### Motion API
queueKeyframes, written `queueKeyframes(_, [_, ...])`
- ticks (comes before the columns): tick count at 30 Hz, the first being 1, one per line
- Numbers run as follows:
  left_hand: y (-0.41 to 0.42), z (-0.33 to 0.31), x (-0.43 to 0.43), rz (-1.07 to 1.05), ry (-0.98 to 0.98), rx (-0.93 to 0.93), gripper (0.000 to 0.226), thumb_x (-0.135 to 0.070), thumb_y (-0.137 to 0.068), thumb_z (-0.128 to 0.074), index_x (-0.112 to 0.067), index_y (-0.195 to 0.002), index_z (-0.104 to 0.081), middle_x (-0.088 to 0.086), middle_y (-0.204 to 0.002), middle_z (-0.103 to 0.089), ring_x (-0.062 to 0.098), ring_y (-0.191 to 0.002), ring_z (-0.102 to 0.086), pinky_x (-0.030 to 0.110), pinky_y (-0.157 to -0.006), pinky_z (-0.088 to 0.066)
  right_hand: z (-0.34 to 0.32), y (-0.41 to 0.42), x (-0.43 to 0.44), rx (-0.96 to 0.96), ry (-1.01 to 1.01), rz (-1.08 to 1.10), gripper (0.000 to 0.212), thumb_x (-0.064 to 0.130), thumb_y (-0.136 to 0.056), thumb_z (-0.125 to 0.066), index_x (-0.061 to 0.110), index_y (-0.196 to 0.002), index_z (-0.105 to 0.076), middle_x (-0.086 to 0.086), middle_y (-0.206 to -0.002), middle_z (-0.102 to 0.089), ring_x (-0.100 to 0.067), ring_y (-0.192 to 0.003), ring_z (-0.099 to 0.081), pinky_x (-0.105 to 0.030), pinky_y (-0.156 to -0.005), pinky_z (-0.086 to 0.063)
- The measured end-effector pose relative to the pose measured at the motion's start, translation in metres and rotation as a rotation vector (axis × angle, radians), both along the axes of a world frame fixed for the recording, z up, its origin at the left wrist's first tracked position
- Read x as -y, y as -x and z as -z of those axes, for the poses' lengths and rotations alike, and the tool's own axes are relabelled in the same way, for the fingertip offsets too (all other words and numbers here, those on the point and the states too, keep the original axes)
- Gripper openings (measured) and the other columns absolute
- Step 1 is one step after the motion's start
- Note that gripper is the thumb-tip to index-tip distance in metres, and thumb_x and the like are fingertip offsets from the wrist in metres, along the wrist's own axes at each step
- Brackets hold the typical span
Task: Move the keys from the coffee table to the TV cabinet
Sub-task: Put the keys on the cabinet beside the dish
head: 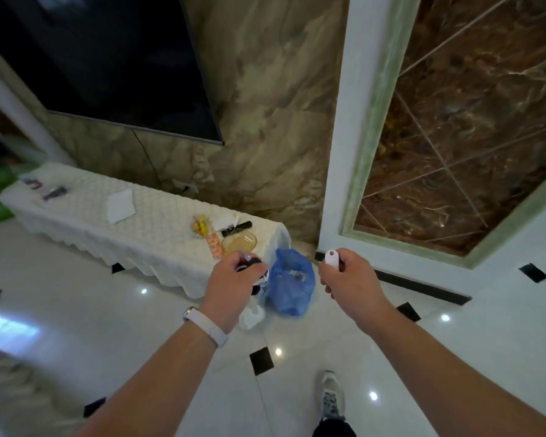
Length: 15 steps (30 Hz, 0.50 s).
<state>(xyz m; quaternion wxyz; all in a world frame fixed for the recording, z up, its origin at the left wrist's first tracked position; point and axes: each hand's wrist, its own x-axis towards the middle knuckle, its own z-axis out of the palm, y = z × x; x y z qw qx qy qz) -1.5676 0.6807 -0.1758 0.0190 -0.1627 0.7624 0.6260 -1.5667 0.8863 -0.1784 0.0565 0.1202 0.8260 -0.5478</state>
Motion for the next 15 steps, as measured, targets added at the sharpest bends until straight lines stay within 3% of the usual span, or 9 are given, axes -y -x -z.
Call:
queueKeyframes(3, [0.043, -0.003, -0.006, -0.045, 0.048, 0.033, 0.009, -0.024, -0.074, -0.074, -0.020, -0.080, -0.069, 0.012, -0.083, -0.071, 0.028, -0.077, -0.067, 0.038, -0.066, -0.055, 0.001, 0.060, -0.007, 0.028, -0.017, -0.074, 0.002, 0.026, -0.087, -0.062, 0.025, -0.085, -0.060, 0.000, -0.078, -0.065, -0.015, -0.070, -0.061, -0.028, -0.060, -0.048])
queueKeyframes(7, [0.086, -0.007, -0.002, -0.108, 0.095, 0.029, 0.011, -0.024, -0.074, -0.074, -0.017, -0.076, -0.065, 0.009, -0.078, -0.069, 0.025, -0.072, -0.065, 0.038, -0.063, -0.053, -0.002, 0.126, -0.007, -0.008, -0.059, -0.173, 0.017, 0.025, -0.084, -0.061, 0.026, -0.070, -0.052, 0.000, -0.067, -0.060, -0.011, -0.057, -0.054, -0.023, -0.050, -0.037])
queueKeyframes(12, [0.118, -0.013, 0.018, -0.217, 0.093, 0.048, 0.011, -0.022, -0.077, -0.073, -0.014, -0.079, -0.065, 0.009, -0.077, -0.068, 0.021, -0.069, -0.064, 0.029, -0.057, -0.049, -0.001, 0.185, 0.020, 0.015, -0.057, -0.262, 0.010, 0.028, -0.084, -0.060, 0.025, -0.075, -0.059, -0.001, -0.070, -0.064, -0.015, -0.063, -0.059, -0.031, -0.055, -0.049])
queueKeyframes(15, [0.137, -0.006, 0.039, -0.269, 0.108, 0.060, 0.019, -0.024, -0.076, -0.073, -0.008, -0.082, -0.064, 0.010, -0.074, -0.067, 0.021, -0.066, -0.063, 0.033, -0.059, -0.052, 0.003, 0.213, 0.043, 0.023, -0.083, -0.306, 0.009, 0.031, -0.082, -0.061, 0.025, -0.076, -0.061, 0.001, -0.067, -0.064, -0.014, -0.061, -0.060, -0.035, -0.058, -0.052])
